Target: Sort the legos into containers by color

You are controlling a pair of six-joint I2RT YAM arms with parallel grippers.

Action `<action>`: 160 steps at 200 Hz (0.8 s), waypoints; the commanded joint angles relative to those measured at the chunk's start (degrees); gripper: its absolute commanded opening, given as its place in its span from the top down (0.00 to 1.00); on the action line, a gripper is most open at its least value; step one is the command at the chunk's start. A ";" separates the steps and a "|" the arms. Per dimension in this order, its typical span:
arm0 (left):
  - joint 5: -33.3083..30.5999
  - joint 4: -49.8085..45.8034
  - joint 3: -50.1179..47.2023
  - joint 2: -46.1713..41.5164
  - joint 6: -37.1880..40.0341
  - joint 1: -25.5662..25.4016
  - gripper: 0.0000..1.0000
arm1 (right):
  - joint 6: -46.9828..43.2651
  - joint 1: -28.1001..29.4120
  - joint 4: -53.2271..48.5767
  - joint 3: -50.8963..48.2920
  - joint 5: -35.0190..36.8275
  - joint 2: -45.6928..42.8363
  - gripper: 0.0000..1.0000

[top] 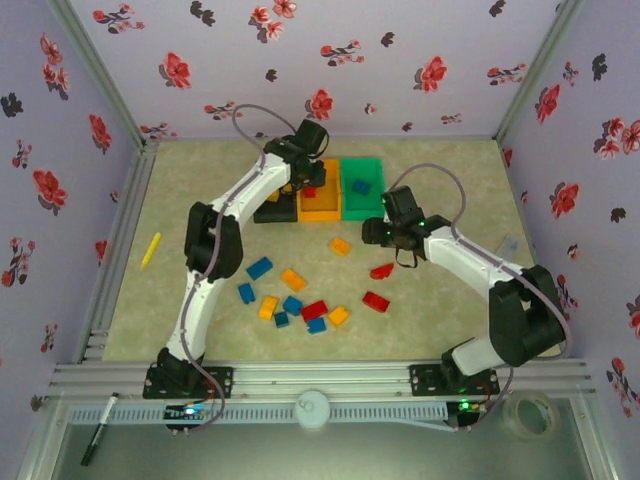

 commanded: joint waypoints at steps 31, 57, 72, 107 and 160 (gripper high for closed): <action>0.98 0.43 5.99 5.99 -1.36 0.52 0.73 | 1.79 0.44 0.44 -2.01 1.33 -2.07 0.41; 1.13 2.70 6.26 7.17 -2.04 0.45 0.72 | 2.05 0.45 0.30 -2.34 1.20 -2.16 0.41; 1.15 2.73 7.55 8.18 -2.33 0.64 0.64 | 2.05 0.44 0.03 -2.19 1.00 -2.21 0.41; 1.38 2.90 9.20 8.28 -1.71 0.69 0.46 | 0.54 1.03 -0.27 -2.37 0.52 -1.91 0.40; 1.01 5.51 1.09 -1.75 -1.43 0.69 0.45 | -2.98 3.07 0.72 -2.35 -0.14 0.03 0.39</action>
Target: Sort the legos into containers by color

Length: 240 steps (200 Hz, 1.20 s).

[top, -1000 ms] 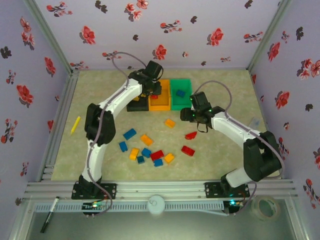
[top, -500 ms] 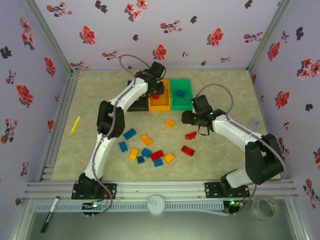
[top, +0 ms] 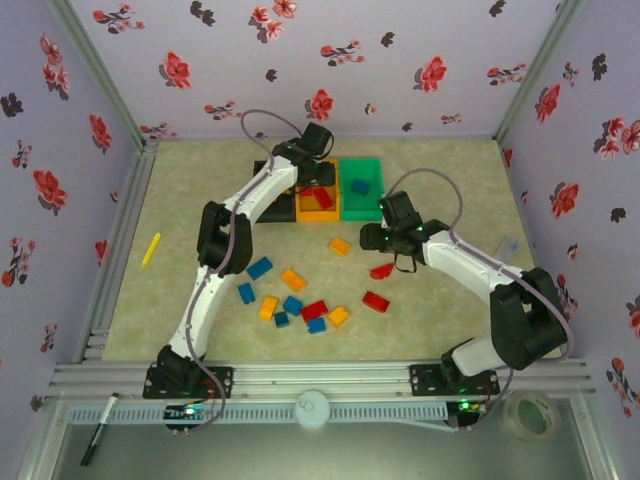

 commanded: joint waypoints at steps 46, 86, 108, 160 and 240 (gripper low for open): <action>-1.09 3.03 -14.99 -19.34 0.87 0.22 0.44 | -5.55 4.01 1.72 1.46 -0.73 4.76 0.39; -1.91 4.88 -26.92 -28.11 0.95 0.18 0.44 | -8.10 7.02 2.40 3.90 -0.48 9.04 0.36; -2.34 8.23 -37.61 -34.63 1.18 0.10 0.44 | -9.33 7.77 3.11 5.27 -0.21 11.61 0.27; -5.21 10.23 -57.82 -49.53 0.88 0.63 0.43 | -14.15 7.87 2.81 8.71 0.98 16.48 0.24; -7.29 6.72 -68.47 -62.01 1.01 5.23 0.42 | -18.23 7.88 2.24 13.83 0.51 23.42 0.35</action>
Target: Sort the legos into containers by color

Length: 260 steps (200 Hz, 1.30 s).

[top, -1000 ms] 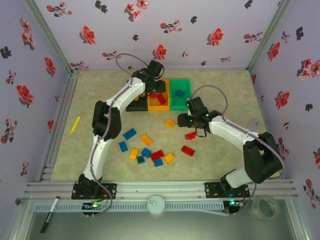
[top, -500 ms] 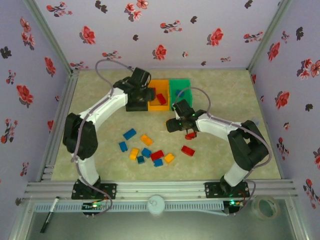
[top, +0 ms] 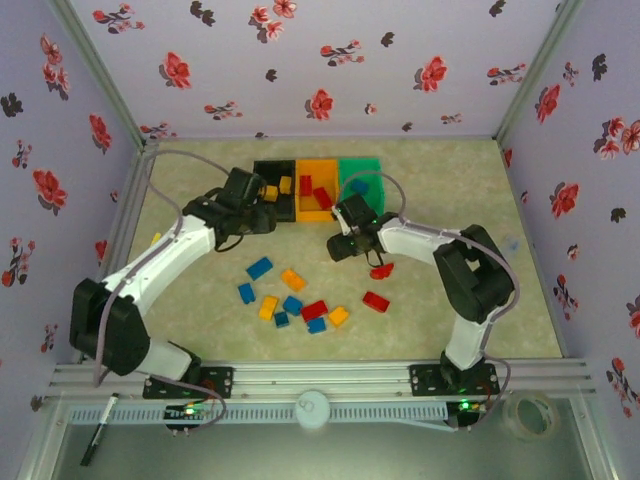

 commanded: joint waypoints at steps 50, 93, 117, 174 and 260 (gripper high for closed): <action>-1.99 -0.82 -4.94 -6.15 0.04 5.27 0.42 | -2.15 0.37 -1.09 3.88 -0.31 4.32 0.44; -1.73 -1.22 -6.08 -7.60 0.08 5.88 0.42 | -2.09 0.46 -1.62 4.53 -1.30 4.41 0.59; -0.97 -0.68 -6.54 -8.06 0.03 6.03 0.42 | -1.73 0.60 -2.21 5.00 -2.00 3.51 0.64; -0.38 -1.15 -6.74 -9.06 -0.56 6.13 0.43 | 3.49 0.91 -5.85 10.06 -3.94 -1.17 0.66; 0.51 -3.26 -6.32 -9.90 -1.15 6.17 0.44 | 12.17 1.35 -0.85 25.20 -7.65 6.16 0.67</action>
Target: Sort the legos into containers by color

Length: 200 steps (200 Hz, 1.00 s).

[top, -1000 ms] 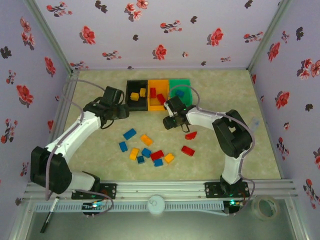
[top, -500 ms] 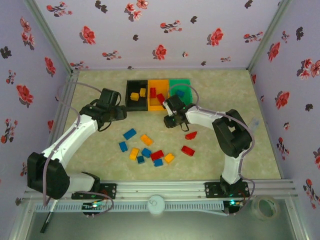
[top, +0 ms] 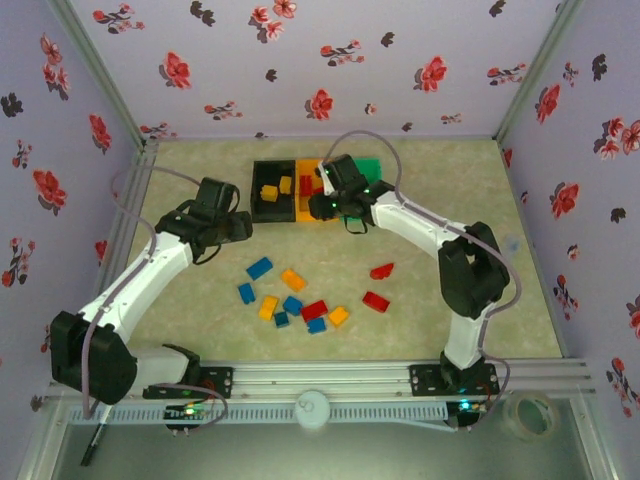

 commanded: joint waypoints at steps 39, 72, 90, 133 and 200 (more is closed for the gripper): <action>1.36 -2.01 0.14 -1.16 -1.30 0.53 0.44 | 4.14 1.13 8.47 10.50 -1.50 9.04 0.67; 2.04 -2.10 -0.14 -1.48 -1.81 0.50 0.44 | 4.14 1.70 11.31 17.74 -0.67 14.74 0.67; 2.58 -2.03 -0.40 -1.49 -2.11 0.46 0.44 | 3.90 1.80 10.28 23.10 -0.38 18.52 0.67; 2.94 -2.99 -0.62 -0.43 -2.74 0.23 0.44 | 3.61 1.84 7.21 36.09 -0.28 27.82 0.66; 3.47 -2.79 -1.44 -0.12 -3.34 -1.15 0.40 | 2.82 1.75 -4.86 61.03 -1.69 41.88 0.27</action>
